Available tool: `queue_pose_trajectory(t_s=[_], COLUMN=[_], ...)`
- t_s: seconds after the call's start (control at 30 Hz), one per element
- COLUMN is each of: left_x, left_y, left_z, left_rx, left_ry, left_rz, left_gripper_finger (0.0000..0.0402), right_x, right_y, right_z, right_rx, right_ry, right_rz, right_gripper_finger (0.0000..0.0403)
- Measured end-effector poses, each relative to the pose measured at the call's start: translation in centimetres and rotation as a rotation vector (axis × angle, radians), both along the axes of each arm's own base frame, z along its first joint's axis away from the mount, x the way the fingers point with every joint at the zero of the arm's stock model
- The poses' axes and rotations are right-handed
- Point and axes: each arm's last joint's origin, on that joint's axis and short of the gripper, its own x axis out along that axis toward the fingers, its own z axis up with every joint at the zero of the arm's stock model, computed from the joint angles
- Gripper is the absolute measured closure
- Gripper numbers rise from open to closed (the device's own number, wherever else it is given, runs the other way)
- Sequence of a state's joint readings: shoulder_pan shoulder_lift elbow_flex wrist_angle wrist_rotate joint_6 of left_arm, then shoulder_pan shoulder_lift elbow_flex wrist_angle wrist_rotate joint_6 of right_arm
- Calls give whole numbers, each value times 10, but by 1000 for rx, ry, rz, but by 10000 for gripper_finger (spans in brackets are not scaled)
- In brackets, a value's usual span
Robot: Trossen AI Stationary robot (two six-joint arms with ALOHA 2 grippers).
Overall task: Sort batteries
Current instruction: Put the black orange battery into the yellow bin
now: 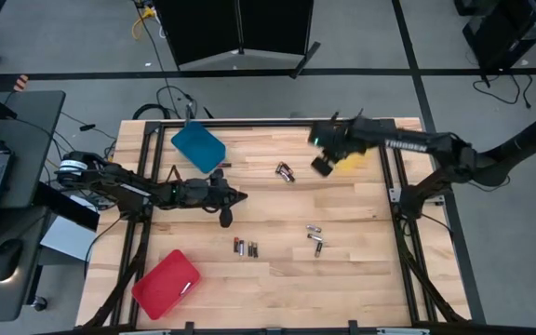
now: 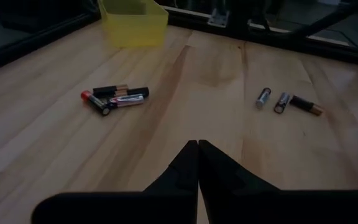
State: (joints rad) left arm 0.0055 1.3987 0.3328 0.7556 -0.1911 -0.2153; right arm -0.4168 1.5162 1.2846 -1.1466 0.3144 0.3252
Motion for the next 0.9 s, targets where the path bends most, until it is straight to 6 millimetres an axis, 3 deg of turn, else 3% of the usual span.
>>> queue_pose_trajectory(t_s=[0.2, 0.33, 0.67, 0.9], left_x=[0, 0, -1, -2], left_y=[0, 0, 8, 19], left_z=[-1, -1, -2, -3], left_rx=[2, 1, 4, -7], left_ry=[7, 10, 26, 34], left_rz=[4, 8, 42, 61], left_gripper_finger=[385, 385, 385, 385], right_x=[-39, -60, -69, -72], right_y=[-61, -84, -108, -116], right_z=[-24, -46, -93, -108], right_rx=[35, 95, 223, 253], right_ry=[24, 15, 84, 111], right_rz=[-102, -164, -225, -243], right_gripper_finger=[346, 346, 346, 346])
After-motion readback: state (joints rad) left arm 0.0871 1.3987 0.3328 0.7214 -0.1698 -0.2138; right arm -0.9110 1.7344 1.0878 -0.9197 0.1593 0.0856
